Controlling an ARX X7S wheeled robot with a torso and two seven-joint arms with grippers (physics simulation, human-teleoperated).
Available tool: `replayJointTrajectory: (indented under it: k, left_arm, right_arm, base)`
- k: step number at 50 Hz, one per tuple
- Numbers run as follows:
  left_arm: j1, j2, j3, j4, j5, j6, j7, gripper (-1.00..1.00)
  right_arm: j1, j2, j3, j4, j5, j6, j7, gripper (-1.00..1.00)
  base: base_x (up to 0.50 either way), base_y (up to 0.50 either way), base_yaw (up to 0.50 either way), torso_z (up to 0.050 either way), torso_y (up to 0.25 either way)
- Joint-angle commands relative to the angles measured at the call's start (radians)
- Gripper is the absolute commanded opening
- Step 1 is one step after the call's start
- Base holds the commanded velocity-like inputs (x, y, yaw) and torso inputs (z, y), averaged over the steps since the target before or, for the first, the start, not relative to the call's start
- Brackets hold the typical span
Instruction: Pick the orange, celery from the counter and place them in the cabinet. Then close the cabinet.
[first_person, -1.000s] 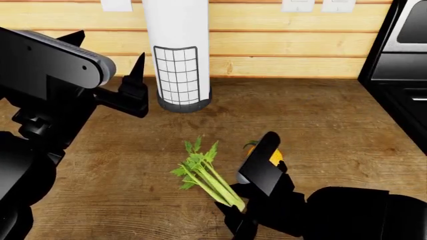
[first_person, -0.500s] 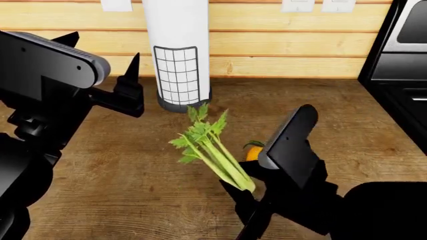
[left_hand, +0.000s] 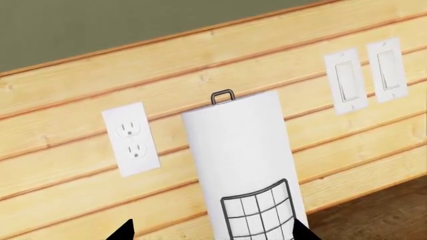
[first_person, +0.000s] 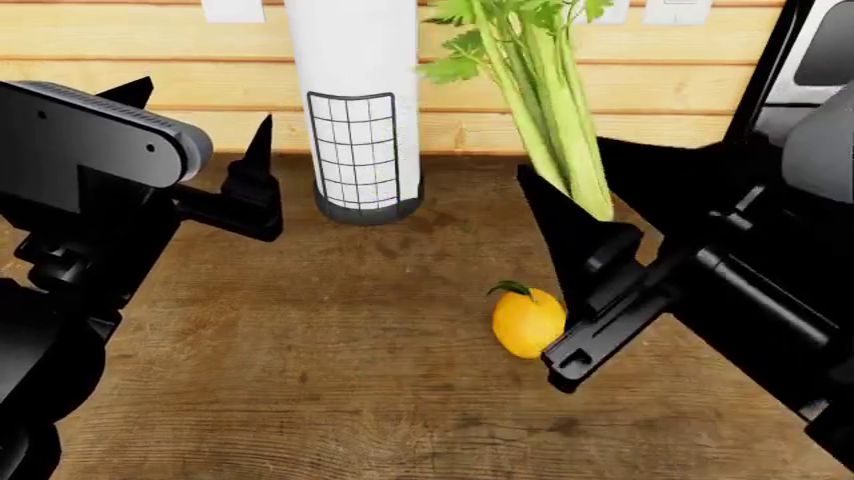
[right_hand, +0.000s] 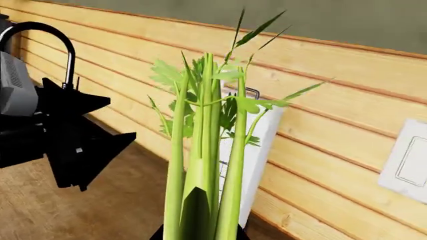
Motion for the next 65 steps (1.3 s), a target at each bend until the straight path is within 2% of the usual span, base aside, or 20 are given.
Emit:
replayJointTrajectory:
  k: [1,13,24,42,51,65]
  left_arm:
    - [0.016,-0.002,0.002,0.001,-0.003,0.009,-0.003,1.0]
    - [0.023,-0.002,0.003,0.005,-0.008,0.012,-0.008,1.0]
    - [0.037,0.004,0.005,0.018,-0.017,0.01,-0.015,1.0]
    - [0.043,-0.007,0.03,-0.009,-0.008,0.046,-0.009,1.0]
    - [0.032,-0.009,0.028,-0.015,-0.014,0.042,-0.009,1.0]
    - [0.021,-0.011,0.02,-0.015,-0.024,0.037,-0.014,1.0]
  right_arm:
    - [0.104,0.017,0.105,-0.032,-0.011,-0.094,0.115,-1.0]
    - [0.192,-0.017,0.134,-0.066,-0.089,-0.121,0.115,-1.0]
    - [0.324,-0.097,0.067,-0.065,-0.198,-0.106,0.117,-1.0]
    - [0.565,-0.23,-0.117,0.195,-0.469,-0.043,0.137,-1.0]
    - [0.644,-0.275,-0.228,0.344,-0.661,-0.081,0.022,-1.0]
    - [0.723,-0.312,-0.349,0.534,-0.813,-0.115,-0.085,-1.0]
  base:
    - [0.0,0.0,0.0,0.0,0.0]
    - [0.0,0.0,0.0,0.0,0.0]
    - [0.0,0.0,0.0,0.0,0.0]
    - [0.0,0.0,0.0,0.0,0.0]
    - [0.0,0.0,0.0,0.0,0.0]
    - [0.0,0.0,0.0,0.0,0.0]
